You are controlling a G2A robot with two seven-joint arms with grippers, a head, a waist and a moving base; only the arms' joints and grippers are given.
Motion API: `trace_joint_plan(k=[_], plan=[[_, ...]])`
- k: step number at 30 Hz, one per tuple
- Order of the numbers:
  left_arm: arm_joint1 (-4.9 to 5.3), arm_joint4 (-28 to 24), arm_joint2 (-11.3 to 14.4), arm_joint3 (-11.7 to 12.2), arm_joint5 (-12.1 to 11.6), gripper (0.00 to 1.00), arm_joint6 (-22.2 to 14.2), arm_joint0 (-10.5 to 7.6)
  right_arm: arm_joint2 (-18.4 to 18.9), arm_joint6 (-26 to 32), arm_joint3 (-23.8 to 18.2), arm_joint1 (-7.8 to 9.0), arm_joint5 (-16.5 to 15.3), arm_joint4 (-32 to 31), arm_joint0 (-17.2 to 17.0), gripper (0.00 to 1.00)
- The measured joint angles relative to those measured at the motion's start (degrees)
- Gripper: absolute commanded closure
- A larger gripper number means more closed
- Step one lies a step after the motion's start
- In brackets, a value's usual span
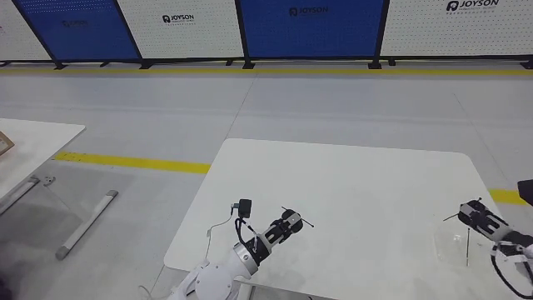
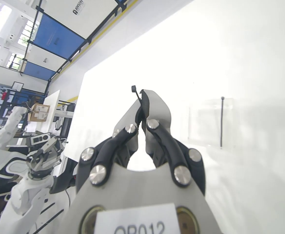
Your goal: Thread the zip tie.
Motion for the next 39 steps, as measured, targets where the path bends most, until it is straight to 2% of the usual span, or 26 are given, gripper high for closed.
trace_joint_plan(k=[2,3,6,22,24,29,35,39], plan=[[0.0,0.0,0.0,0.0,0.0,1.0,0.0,0.0,-2.98,-2.96,-1.44,-0.45,0.61,-1.7,0.3,1.0],[0.0,0.0,0.0,0.0,0.0,1.0,0.0,0.0,-5.45,-3.83,-1.38,-0.76,0.55,-3.05,1.45,1.0],[0.0,0.0,0.0,0.0,0.0,1.0,0.0,0.0,-8.66,-4.95,-0.18,-1.28,0.48,-5.9,3.34,1.0],[0.0,0.0,0.0,0.0,0.0,1.0,0.0,0.0,-8.95,-5.13,0.05,-1.36,0.43,-6.22,3.54,1.0],[0.0,0.0,0.0,0.0,0.0,1.0,0.0,0.0,-9.13,-7.01,-0.41,-1.58,-0.59,-6.13,2.96,1.0],[0.0,0.0,0.0,0.0,0.0,1.0,0.0,0.0,-10.87,-16.12,-3.0,-2.43,-3.4,-5.41,-1.05,1.0],[0.0,0.0,0.0,0.0,0.0,1.0,0.0,0.0,-16.79,-22.01,-2.87,-3.53,-2.45,-8.22,-1.19,1.0],[0.0,0.0,0.0,0.0,0.0,1.0,0.0,0.0,-17.09,-22.08,-2.65,-3.57,-2.31,-8.45,-1.09,1.0]])
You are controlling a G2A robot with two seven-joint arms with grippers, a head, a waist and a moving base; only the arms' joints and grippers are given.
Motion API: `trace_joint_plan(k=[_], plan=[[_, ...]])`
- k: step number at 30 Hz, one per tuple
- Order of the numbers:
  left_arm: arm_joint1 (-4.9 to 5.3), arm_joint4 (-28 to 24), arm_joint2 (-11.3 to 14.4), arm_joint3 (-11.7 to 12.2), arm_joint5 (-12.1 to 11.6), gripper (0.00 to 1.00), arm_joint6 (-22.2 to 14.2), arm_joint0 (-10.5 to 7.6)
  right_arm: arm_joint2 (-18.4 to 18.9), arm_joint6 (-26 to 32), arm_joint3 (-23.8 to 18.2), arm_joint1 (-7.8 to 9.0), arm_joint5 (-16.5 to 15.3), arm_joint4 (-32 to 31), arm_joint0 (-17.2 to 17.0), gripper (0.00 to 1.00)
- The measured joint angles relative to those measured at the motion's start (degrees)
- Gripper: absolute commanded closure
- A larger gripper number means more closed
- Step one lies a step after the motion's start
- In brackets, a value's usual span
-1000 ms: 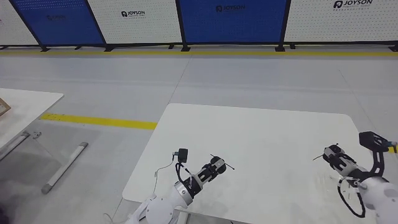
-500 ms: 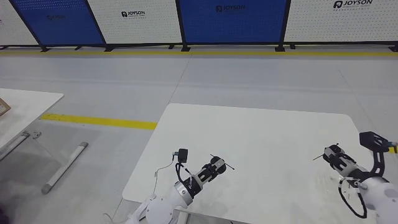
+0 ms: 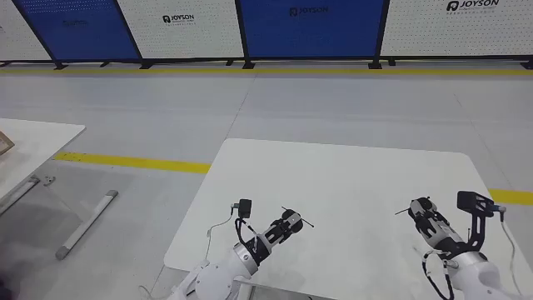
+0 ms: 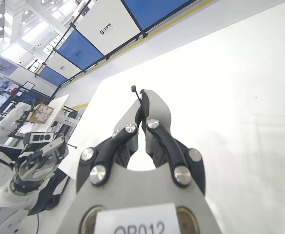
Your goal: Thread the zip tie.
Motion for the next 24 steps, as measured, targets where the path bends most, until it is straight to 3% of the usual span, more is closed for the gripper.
trace_joint_plan(k=[9,12,16,24], plan=[[0.0,0.0,0.0,0.0,0.0,1.0,0.0,0.0,-0.39,-0.83,0.03,-0.08,-0.35,-0.84,-0.18,1.0],[0.0,0.0,0.0,0.0,0.0,1.0,0.0,0.0,-2.17,-7.82,-0.07,-0.78,-0.78,-3.54,-0.84,1.0],[0.0,0.0,0.0,0.0,0.0,1.0,0.0,0.0,-4.2,-18.84,1.72,-1.89,-4.24,-1.64,-2.33,1.0],[0.0,0.0,0.0,0.0,0.0,1.0,0.0,0.0,-5.25,-19.98,2.82,-2.27,-3.36,-2.34,-2.24,1.0]])
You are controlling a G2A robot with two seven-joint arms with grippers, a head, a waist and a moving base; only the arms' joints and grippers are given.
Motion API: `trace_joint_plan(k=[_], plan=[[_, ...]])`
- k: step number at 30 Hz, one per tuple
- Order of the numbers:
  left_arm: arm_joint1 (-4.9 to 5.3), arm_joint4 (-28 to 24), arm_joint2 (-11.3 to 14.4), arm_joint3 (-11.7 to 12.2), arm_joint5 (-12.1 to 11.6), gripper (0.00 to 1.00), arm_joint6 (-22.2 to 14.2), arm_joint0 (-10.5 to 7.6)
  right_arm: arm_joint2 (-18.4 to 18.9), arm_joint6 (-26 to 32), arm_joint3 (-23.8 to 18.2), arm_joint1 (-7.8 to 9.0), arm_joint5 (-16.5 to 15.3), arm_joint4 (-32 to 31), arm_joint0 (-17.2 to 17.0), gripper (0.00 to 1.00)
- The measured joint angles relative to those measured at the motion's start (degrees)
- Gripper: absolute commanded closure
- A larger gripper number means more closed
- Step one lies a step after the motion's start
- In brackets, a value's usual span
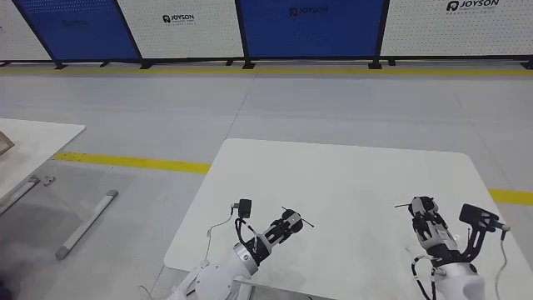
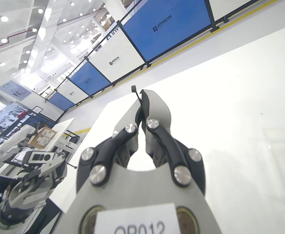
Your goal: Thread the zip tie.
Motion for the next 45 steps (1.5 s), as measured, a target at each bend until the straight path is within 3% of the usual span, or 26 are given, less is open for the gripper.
trace_joint_plan(k=[9,12,13,19,23,45], plan=[[0.03,1.16,0.07,-0.3,0.7,1.0,0.09,-0.58,0.0,-0.01,0.0,0.0,-0.02,0.01,0.0,1.0],[0.27,7.03,0.07,-1.95,3.57,1.0,0.52,-1.7,0.0,-0.01,0.0,0.0,-0.02,0.01,0.0,1.0],[0.47,11.42,0.2,-3.04,4.93,1.0,0.33,-1.82,0.0,-0.01,0.0,0.0,-0.02,0.01,0.0,1.0],[1.37,26.2,0.95,-7.18,12.42,1.0,-5.97,-1.93,0.0,-0.01,0.0,0.0,-0.02,0.01,0.0,1.0],[1.51,29.36,1.41,-7.04,16.23,1.0,-8.62,-2.62,0.0,-0.01,0.0,0.0,-0.02,0.01,0.0,1.0],[1.5,29.2,1.39,-7.03,16.14,1.0,-8.52,-2.6,0.0,-0.01,0.0,0.0,-0.02,0.01,0.0,1.0]])
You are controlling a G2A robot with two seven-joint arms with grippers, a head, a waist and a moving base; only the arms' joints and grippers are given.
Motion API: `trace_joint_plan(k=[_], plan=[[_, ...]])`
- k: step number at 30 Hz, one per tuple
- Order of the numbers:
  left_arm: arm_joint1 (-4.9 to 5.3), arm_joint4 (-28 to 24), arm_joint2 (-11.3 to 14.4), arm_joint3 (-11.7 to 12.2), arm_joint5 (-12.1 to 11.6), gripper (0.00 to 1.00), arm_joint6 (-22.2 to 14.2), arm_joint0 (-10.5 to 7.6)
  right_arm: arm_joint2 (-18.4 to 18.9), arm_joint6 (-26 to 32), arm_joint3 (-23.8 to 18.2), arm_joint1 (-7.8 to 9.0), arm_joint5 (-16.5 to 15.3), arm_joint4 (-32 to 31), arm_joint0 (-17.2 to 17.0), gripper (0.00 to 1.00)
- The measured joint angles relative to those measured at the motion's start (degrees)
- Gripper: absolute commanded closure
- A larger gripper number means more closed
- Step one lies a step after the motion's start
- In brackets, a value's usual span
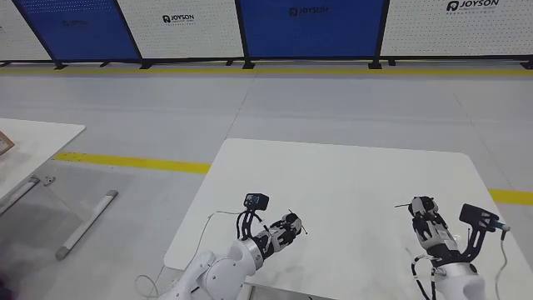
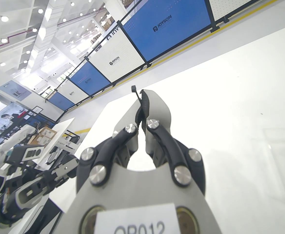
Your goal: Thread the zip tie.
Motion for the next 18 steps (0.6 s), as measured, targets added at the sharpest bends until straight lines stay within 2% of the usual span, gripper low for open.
trace_joint_plan(k=[8,14,18], plan=[[-0.06,-0.76,0.17,0.23,-0.47,1.0,0.77,0.0,0.0,0.0,0.0,0.0,0.0,0.0,0.0,1.0],[-0.3,-7.75,-0.16,0.4,-3.7,1.0,4.25,0.76,0.0,0.0,0.0,0.0,0.0,0.0,0.0,1.0],[-0.7,-11.18,0.52,2.05,-5.18,1.0,7.38,-0.41,0.0,0.0,0.0,0.0,0.0,0.0,0.0,1.0]])
